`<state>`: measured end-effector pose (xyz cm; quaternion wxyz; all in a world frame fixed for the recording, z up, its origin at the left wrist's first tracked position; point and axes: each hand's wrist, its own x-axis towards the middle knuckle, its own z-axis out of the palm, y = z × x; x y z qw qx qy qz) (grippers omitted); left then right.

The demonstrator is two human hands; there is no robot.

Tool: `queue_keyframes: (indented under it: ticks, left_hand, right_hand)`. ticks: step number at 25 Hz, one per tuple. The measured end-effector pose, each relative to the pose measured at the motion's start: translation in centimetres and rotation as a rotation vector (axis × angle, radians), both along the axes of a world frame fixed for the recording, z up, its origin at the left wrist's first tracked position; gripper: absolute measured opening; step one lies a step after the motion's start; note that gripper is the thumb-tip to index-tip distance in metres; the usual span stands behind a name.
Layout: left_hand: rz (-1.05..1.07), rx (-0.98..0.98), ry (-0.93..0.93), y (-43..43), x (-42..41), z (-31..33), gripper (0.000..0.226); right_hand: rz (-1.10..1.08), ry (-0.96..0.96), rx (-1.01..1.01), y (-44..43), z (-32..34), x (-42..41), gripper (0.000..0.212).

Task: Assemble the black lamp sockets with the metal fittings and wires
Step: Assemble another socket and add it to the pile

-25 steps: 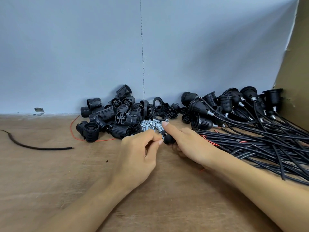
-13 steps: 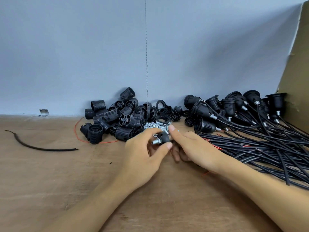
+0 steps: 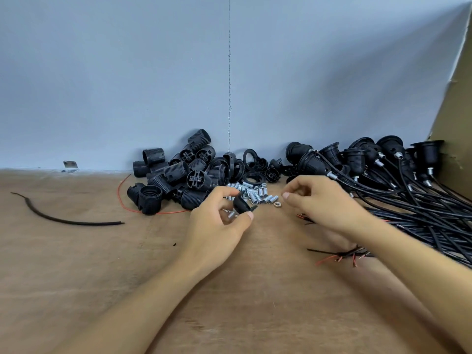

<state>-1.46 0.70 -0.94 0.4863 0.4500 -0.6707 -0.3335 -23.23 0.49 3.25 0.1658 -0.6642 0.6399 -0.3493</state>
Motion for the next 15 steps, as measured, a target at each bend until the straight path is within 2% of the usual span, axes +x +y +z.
queue_keyframes:
  ticks: [3, 6, 11, 15]
  left_hand:
    - [-0.037, -0.078, -0.129, 0.3, -0.2, -0.1, 0.039]
    - [-0.04, -0.136, -0.207, 0.4, -0.2, 0.1, 0.042]
    - [-0.062, -0.151, -0.246, 0.7, -0.2, 0.3, 0.045]
    - [-0.074, -0.18, -0.306, 0.8, -0.3, 0.3, 0.043]
  right_hand:
    - [0.099, 0.061, 0.189, 0.1, 1.7, -1.9, 0.004]
    - [0.155, 0.231, 0.153, 0.4, 3.4, -2.4, 0.006]
    - [0.106, 0.667, 0.352, 1.0, 4.0, -2.5, 0.005]
    - [0.035, 0.786, 0.245, 0.7, 2.6, -2.0, 0.008]
